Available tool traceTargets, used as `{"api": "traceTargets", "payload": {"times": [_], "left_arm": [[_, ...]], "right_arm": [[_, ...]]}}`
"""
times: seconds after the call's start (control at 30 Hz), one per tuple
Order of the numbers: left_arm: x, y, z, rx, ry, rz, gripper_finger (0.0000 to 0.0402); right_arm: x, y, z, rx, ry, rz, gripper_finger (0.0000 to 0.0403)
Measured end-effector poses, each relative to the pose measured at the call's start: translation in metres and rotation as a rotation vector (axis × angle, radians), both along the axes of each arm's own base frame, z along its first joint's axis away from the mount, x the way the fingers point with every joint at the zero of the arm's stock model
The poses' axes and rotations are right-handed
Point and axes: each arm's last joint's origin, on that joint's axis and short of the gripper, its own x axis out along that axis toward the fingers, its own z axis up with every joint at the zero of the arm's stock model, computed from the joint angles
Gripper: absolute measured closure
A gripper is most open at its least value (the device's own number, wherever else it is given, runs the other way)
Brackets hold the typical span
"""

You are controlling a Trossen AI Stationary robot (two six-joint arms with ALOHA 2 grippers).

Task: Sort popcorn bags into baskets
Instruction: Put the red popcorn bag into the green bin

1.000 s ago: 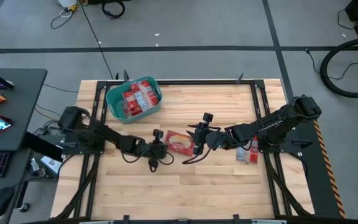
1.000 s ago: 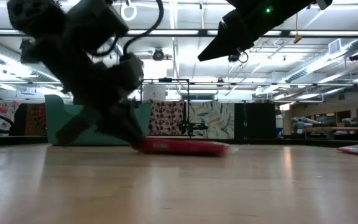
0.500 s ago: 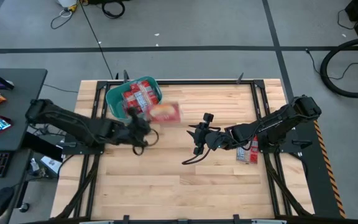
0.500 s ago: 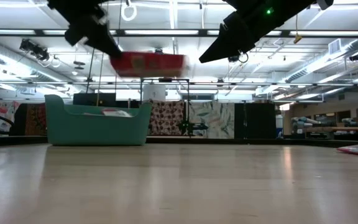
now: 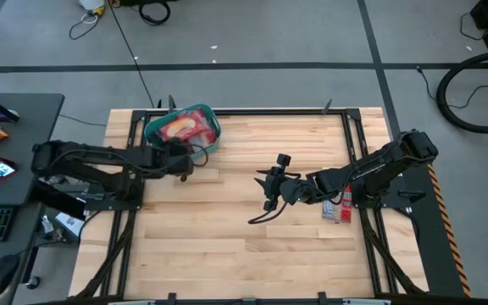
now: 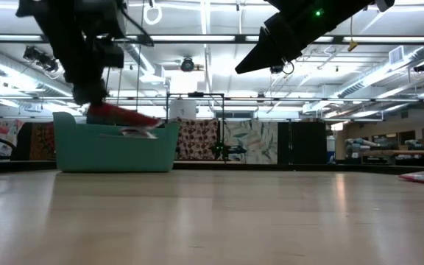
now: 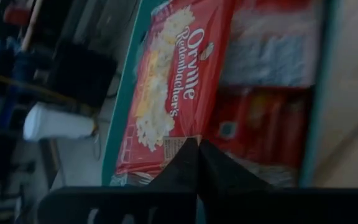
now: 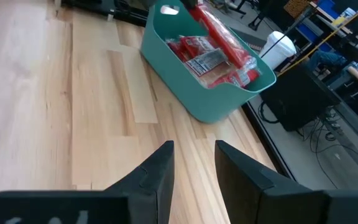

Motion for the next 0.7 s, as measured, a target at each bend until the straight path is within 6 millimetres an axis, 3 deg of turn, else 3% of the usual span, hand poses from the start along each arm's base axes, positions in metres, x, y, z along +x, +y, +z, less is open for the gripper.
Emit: {"api": "traceTargets", "payload": {"times": [0.1,0.23,0.37,0.5,0.7], "left_arm": [[-0.005,0.008,-0.006,0.006,0.008,0.057,0.0378],[-0.005,0.012,0.001,0.004,-0.016,0.077,0.0324],[0.001,0.005,0.012,-0.053,-0.07,0.019,0.0277],[0.008,-0.009,0.014,-0.066,-0.093,-0.077,0.0254],[0.018,-0.031,0.002,-0.066,-0.149,-0.256,0.0257]], "right_arm": [[0.0,0.0,0.0,0.0,0.002,0.0,0.0282],[0.0,0.0,0.0,-0.001,0.006,0.0,0.0282],[-0.002,-0.001,-0.003,-0.001,0.032,-0.011,0.0282],[-0.007,-0.001,-0.01,0.049,0.07,-0.068,0.0283],[-0.038,-0.002,-0.029,0.32,0.399,-0.174,0.0284]]}}
